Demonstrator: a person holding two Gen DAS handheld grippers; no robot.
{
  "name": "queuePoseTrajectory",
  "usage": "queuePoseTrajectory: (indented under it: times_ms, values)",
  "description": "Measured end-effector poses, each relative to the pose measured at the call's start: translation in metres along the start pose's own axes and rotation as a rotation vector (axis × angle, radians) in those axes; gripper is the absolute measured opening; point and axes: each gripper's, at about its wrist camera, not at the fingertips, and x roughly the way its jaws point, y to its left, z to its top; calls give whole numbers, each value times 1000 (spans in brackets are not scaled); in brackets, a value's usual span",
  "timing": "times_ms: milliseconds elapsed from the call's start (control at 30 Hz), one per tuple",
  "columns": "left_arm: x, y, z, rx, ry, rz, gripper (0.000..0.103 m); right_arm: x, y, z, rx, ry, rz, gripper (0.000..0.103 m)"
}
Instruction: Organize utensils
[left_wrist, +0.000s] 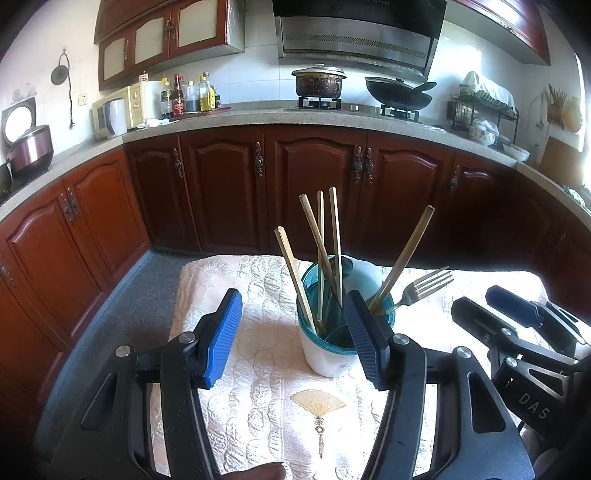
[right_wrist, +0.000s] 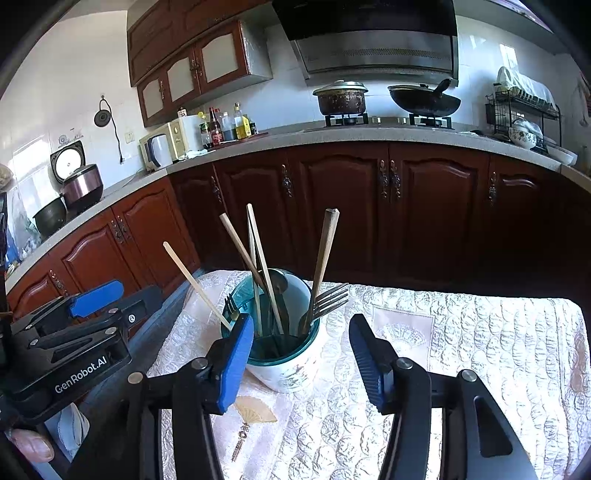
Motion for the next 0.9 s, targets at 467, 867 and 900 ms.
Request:
queuePoseTrajectory:
  times_ms: [467, 867, 900]
  values:
    - [3, 0, -2, -5, 7, 4, 58, 3, 0, 3, -4, 12, -3, 52]
    - [4, 0, -2, -5, 5, 7, 58, 5, 0, 2, -6, 16, -1, 52]
    - [4, 0, -2, -6, 6, 6, 58, 5, 0, 2, -6, 16, 1, 52]
